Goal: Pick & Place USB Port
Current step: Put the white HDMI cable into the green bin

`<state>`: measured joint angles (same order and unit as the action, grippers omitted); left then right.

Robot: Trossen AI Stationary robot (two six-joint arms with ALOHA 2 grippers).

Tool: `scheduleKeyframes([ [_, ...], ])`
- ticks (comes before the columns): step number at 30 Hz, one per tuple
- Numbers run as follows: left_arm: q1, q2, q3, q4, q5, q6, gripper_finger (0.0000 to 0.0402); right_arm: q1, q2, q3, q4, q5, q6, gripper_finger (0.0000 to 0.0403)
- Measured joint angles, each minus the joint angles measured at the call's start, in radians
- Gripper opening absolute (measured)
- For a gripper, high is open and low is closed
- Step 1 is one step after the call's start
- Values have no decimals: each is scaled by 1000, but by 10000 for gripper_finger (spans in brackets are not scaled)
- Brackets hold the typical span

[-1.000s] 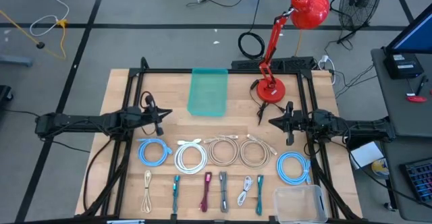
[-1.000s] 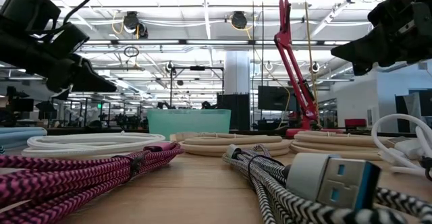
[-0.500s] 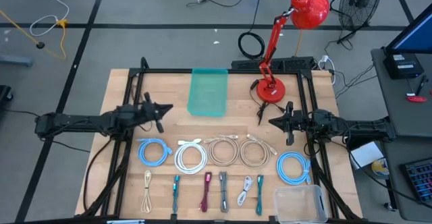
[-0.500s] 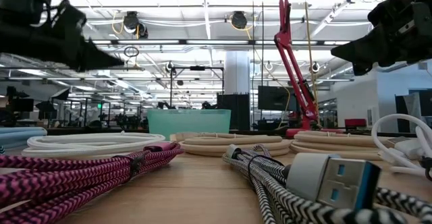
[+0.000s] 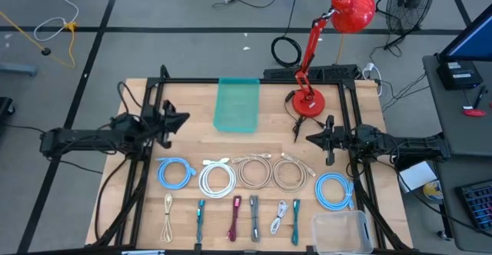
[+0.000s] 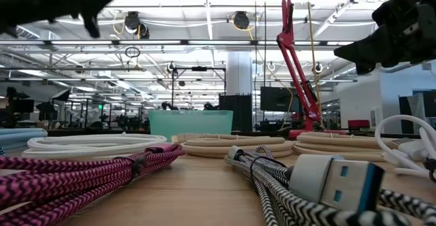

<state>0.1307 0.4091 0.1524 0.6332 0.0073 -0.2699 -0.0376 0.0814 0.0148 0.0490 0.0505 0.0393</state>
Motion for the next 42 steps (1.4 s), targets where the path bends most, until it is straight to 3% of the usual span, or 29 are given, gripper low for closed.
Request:
scheduleKeyframes([
  [4, -15, 75, 161, -244, 180, 36, 21, 0, 0, 0, 0, 0, -7, 4],
  [7, -53, 190, 259, -391, 168, 95, 21, 0, 0, 0, 0, 0, -7, 4],
  [14, -154, 556, 416, -565, 82, 275, 33, 0, 0, 0, 0, 0, -7, 4],
  [25, -240, 967, 759, -1058, -57, 295, 180, 0, 0, 0, 0, 0, -6, 4],
  [29, -254, 1032, 816, -1139, -104, 294, 210, 0, 0, 0, 5, 0, -10, 4],
  [35, -254, 1045, 822, -1151, -106, 287, 216, 0, 1, 0, 90, 3, -46, 4],
  [42, -249, 1045, 805, -1267, -112, 203, 216, 0, 6, 0, 434, 3, -112, 4],
])
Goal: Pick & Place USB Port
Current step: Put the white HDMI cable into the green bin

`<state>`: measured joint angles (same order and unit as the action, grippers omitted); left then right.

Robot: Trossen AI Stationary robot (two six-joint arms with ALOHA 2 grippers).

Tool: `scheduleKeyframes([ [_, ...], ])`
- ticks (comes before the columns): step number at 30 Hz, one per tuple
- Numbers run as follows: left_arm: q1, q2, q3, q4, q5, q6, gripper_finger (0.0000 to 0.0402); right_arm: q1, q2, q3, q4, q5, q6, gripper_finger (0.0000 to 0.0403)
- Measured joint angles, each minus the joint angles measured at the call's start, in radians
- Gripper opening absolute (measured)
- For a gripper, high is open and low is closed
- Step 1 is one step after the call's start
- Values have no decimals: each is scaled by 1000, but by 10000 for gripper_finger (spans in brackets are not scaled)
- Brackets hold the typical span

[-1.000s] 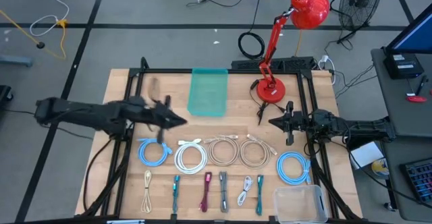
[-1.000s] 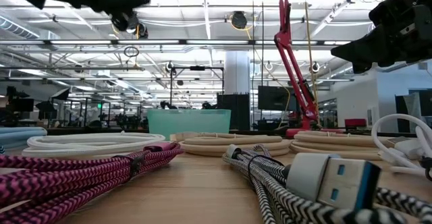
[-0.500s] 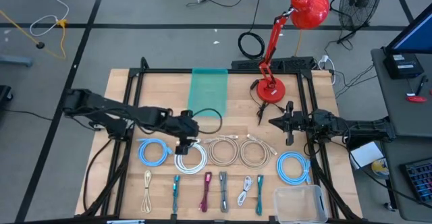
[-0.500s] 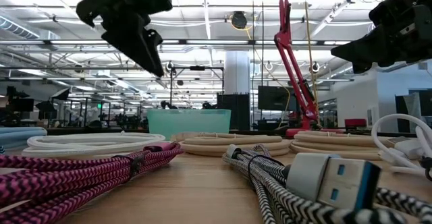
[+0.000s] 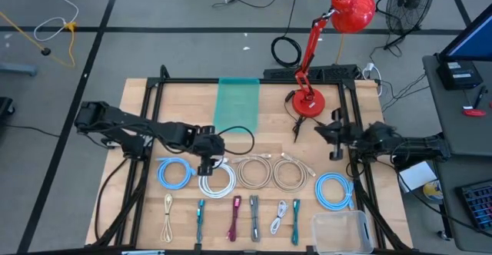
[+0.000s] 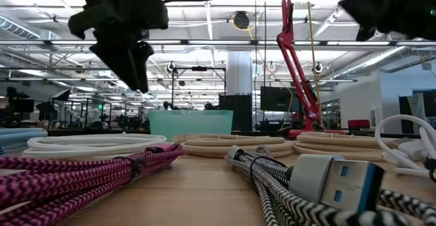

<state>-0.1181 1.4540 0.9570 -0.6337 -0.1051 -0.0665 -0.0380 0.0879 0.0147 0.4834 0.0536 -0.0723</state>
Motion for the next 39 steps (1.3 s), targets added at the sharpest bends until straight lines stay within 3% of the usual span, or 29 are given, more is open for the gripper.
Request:
scheduleKeyframes([
  [5, 0, 5, -51, 55, -4, -77, 216, 0, 0, 0, 157, -2, 6, 4],
  [18, -41, 219, -65, 115, -8, -71, 216, 0, 5, 0, 129, -3, 164, 4],
  [25, -40, 235, -64, 124, -8, -75, 214, 0, 8, 0, 104, 0, 159, 4],
  [29, -40, 233, -64, 119, 12, -85, 177, 0, 8, 0, 111, 1, 158, 4],
  [35, -40, 231, -65, 110, 44, -94, 63, 0, 9, 0, 110, 1, 158, 4],
  [39, -40, 233, -45, 47, 46, -113, 52, 0, 9, 0, 110, 1, 158, 4],
])
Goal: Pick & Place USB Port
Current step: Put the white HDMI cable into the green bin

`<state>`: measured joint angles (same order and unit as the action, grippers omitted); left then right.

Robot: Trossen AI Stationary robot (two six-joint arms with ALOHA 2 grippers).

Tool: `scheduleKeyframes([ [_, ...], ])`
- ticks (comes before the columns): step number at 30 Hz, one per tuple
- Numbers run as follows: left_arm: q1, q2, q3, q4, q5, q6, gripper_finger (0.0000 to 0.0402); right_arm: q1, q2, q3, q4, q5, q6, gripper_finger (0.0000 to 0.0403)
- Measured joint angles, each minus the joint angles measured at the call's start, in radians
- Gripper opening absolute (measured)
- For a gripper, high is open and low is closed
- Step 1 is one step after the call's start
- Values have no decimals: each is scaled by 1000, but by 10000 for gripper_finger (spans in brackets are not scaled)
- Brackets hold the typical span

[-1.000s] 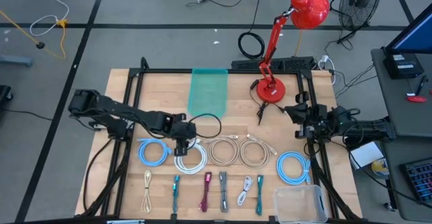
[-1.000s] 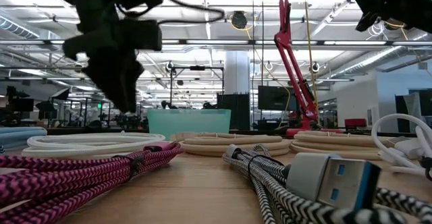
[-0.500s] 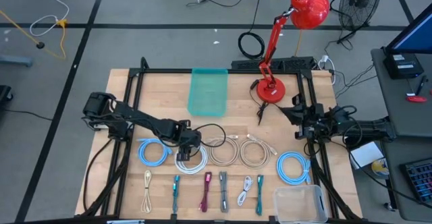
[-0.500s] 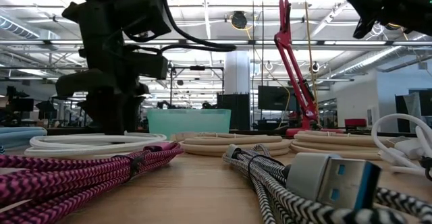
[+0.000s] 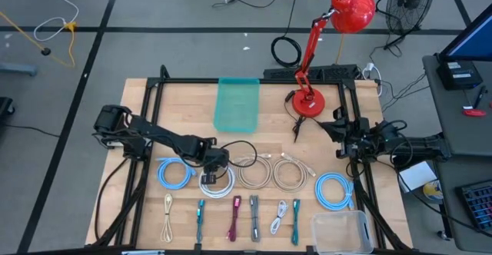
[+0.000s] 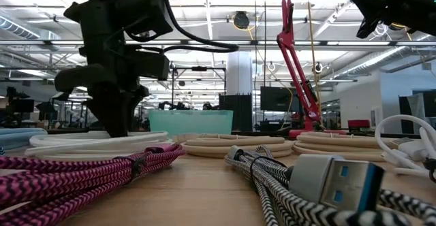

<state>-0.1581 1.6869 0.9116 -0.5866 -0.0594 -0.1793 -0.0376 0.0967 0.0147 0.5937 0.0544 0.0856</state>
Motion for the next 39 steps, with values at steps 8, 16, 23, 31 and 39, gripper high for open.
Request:
scheduleKeyframes([
  [8, 3, 2, 241, -308, -234, 46, 52, 0, 0, 0, -1, 0, 0, 4],
  [16, 126, 1, 553, -337, -460, 199, 52, 0, 0, 0, -1, 1, 0, 4],
  [23, 415, -1, 698, -183, -394, 383, 52, 0, 0, 0, -4, -2, 7, 4],
  [31, 645, 79, 698, -125, -175, 478, 52, 0, 0, 0, -4, -2, 1, 4],
  [39, 633, 249, 698, -156, -150, 609, 52, 0, 0, 0, 0, 1, 3, 4],
])
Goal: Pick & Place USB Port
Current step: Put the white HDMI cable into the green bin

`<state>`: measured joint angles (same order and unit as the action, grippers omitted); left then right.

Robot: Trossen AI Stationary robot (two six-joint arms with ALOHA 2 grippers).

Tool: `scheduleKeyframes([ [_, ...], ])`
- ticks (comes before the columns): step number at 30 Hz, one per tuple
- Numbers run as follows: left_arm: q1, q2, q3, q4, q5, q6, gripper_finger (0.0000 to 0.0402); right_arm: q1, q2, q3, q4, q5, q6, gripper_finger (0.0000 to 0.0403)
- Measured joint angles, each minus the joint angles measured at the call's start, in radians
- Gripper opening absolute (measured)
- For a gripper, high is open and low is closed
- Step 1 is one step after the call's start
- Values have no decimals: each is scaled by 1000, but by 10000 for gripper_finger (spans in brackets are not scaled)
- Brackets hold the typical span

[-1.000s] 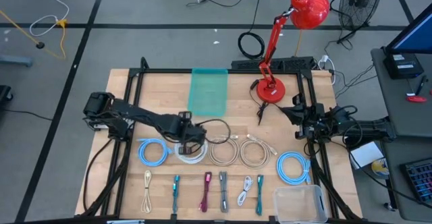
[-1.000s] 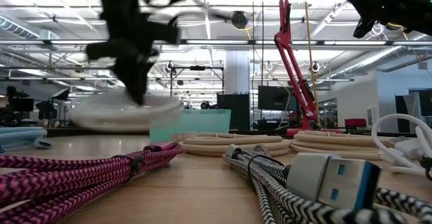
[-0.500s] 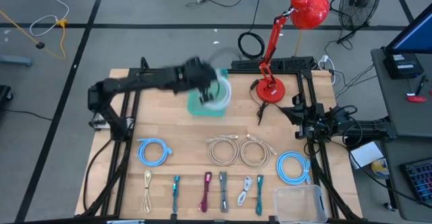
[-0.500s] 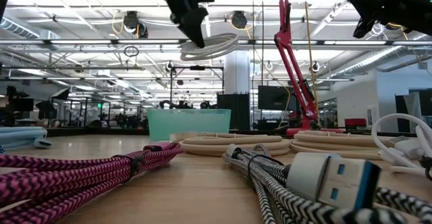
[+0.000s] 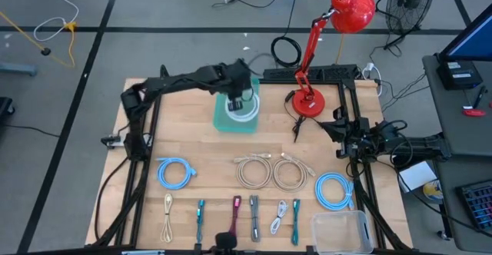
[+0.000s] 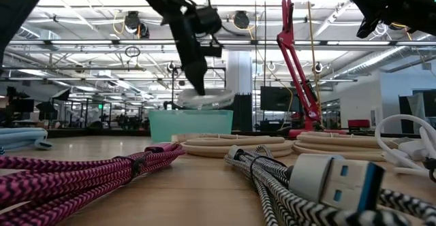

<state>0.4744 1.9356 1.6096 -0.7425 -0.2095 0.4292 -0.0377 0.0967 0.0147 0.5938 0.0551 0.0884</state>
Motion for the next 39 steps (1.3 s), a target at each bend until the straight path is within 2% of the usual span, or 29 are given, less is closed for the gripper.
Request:
scheduleKeyframes([
  [7, 21, 78, 0, -44, 55, 18, 52, 0, 0, 0, -1, -3, 4, 4],
  [14, 11, 87, -10, -44, 120, 22, 52, 0, 0, 0, -1, -3, 4, 4],
  [22, 2, 87, -86, -39, 122, 15, 52, 0, 0, 0, -1, -4, 5, 4],
  [31, -5, 88, -127, 63, 131, 7, 53, 0, 0, 0, 0, -4, 5, 4],
  [33, -5, 86, -127, 72, 117, 3, 65, 0, 0, 0, 0, -4, 5, 4],
  [39, 1, 68, -127, 54, 18, -14, 135, 0, 0, 0, 0, -4, 5, 4],
])
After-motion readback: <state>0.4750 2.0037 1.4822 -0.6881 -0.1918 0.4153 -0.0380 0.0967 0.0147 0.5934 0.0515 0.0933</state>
